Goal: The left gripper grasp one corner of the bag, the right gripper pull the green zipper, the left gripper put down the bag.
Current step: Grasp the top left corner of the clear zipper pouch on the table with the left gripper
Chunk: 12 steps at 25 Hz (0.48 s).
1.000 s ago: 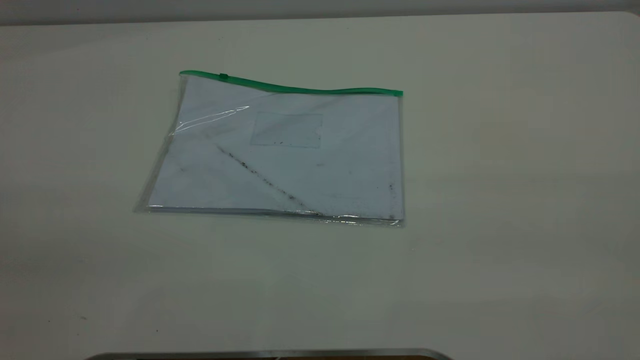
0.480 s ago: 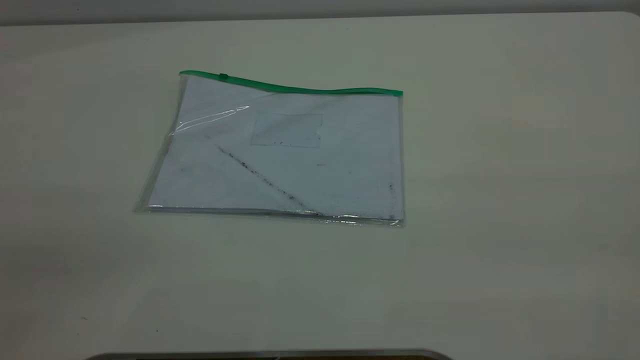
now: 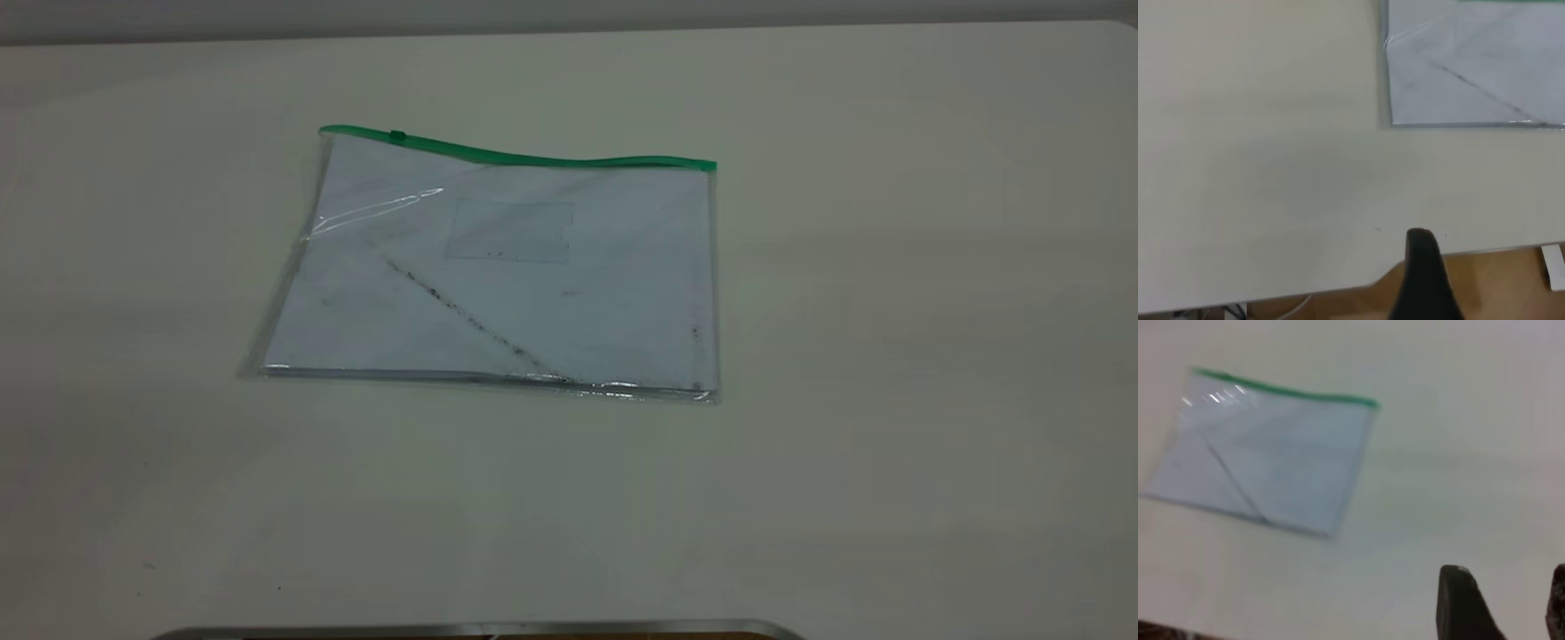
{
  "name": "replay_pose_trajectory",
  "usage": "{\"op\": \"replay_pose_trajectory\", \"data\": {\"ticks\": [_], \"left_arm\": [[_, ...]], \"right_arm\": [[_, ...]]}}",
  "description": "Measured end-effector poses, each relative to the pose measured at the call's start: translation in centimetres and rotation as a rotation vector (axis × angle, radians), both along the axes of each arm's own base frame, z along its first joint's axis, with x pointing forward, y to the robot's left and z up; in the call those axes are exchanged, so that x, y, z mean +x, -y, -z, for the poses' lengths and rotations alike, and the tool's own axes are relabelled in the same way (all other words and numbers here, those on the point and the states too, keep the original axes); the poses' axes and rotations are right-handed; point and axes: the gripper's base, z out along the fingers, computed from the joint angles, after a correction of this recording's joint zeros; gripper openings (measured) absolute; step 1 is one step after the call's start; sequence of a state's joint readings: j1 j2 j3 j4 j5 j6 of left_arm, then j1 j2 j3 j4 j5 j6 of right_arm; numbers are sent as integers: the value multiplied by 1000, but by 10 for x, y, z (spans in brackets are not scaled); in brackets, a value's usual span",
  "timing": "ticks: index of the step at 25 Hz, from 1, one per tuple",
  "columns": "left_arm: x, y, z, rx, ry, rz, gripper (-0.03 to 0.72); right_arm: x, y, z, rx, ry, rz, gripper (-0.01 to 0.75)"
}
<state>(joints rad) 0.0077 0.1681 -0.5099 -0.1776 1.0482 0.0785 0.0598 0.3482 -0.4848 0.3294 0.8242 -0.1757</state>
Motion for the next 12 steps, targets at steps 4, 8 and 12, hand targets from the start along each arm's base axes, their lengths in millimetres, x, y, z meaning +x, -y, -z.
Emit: {"op": "replay_pose_trajectory", "data": {"ticks": [4, 8, 12], "left_arm": [[38, -1, -18, -5, -40, -14, 587], [81, -2, -27, -9, -94, -29, 587], [127, -2, -19, -27, -167, -45, 587]], "right_arm": [[40, -8, 5, -27, -30, -96, 366], [76, -15, 15, -60, -52, -181, 425], [118, -23, 13, -41, -68, -250, 493]]}}
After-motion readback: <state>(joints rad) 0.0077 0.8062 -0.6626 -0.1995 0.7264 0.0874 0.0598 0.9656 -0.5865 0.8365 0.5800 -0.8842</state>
